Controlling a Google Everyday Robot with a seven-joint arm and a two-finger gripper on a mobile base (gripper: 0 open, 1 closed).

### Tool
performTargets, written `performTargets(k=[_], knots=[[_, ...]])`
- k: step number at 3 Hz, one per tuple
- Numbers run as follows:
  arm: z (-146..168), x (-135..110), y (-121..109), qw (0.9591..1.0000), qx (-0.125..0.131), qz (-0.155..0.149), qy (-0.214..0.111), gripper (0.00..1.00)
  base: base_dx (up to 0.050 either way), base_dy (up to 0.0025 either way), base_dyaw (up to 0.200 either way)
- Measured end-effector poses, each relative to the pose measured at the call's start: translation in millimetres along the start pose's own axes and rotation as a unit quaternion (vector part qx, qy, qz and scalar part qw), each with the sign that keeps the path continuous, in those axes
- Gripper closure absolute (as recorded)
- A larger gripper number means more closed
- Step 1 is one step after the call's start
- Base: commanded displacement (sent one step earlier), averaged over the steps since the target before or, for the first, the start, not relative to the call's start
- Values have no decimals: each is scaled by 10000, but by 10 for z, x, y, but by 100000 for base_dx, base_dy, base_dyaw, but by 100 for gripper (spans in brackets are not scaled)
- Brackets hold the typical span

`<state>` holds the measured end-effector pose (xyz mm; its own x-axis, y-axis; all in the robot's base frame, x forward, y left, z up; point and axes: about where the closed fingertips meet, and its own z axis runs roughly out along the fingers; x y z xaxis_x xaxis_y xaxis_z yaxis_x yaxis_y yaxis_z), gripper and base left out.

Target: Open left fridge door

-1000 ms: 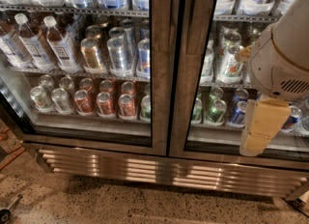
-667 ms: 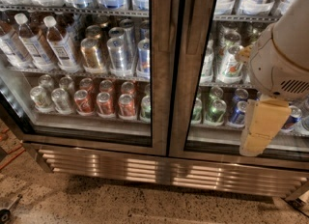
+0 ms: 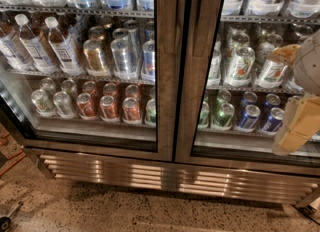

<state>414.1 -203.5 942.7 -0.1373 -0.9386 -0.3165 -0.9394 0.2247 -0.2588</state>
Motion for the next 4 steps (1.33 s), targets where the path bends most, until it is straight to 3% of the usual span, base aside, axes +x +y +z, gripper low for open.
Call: performTargets(k=[1, 2, 3, 4], knots=[[82, 219, -36, 9953, -330, -59, -910, 0, 0, 0, 0], [99, 69, -21, 9900, -415, -215, -1333, 0, 0, 0, 0], [96, 66, -20, 9900, -414, -213, -1334, 0, 0, 0, 0], [82, -32, 124, 9871, -399, -394, -1502, 0, 0, 0, 0]])
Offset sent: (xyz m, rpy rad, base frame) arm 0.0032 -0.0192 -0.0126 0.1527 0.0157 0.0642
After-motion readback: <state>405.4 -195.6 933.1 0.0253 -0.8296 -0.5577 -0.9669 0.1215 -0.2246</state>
